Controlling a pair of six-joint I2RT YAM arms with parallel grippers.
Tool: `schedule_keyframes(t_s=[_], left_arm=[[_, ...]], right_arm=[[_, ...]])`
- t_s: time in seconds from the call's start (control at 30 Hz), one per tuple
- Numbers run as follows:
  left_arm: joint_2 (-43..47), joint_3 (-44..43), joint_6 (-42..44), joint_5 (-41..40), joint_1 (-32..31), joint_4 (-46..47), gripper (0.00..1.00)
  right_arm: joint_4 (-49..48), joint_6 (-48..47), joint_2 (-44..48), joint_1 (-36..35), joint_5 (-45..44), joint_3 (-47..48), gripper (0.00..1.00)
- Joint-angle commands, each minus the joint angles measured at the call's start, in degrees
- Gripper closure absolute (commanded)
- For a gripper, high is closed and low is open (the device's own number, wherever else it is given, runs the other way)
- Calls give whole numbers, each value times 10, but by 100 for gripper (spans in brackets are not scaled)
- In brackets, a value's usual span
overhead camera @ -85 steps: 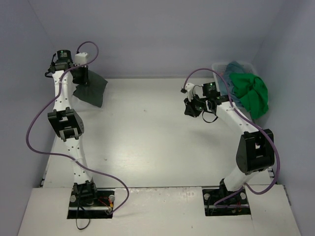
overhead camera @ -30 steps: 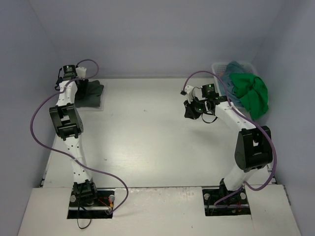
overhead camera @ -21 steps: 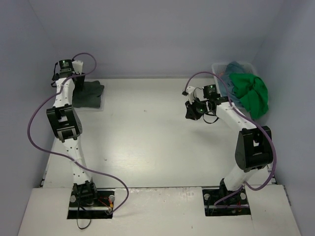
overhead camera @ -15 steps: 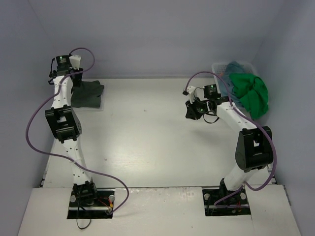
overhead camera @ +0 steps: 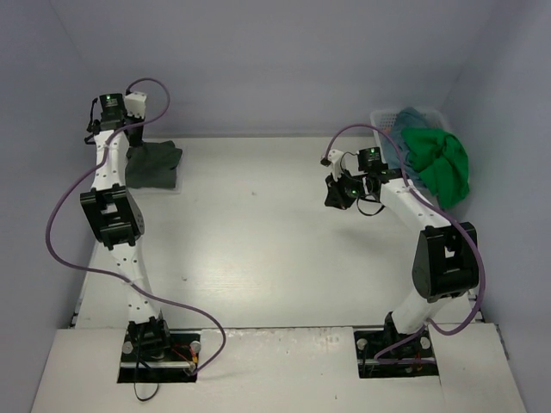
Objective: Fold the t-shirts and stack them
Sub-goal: Neatly place the folded tshirt to the corner, then grab the tshirt from the pile
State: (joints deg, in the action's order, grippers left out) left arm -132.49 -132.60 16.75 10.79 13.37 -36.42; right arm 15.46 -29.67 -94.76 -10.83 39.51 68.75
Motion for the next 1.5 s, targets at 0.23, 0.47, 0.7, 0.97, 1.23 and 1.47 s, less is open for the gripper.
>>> schedule_keyframes(t_s=[0.23, 0.47, 0.7, 0.97, 1.23, 1.47], left_arm=[[-64, -89, -26, 45, -8, -8, 100], [-72, -55, -13, 28, -8, 14, 100], [-49, -1, 16, -16, -7, 55, 100], [-37, 3, 14, -22, -7, 62, 100], [-3, 4, -1, -14, -7, 65, 100], [8, 2, 8, -25, -7, 58, 100]], right_arm=[[-5, -1, 20, 5, 15, 2, 100], [-5, 0, 9, 4, 15, 7, 100], [-5, -3, 5, 4, 14, 2, 100], [-5, -2, 5, 5, 16, 2, 100], [-5, -4, 5, 4, 18, 1, 100], [-4, -6, 13, 5, 20, -4, 100]])
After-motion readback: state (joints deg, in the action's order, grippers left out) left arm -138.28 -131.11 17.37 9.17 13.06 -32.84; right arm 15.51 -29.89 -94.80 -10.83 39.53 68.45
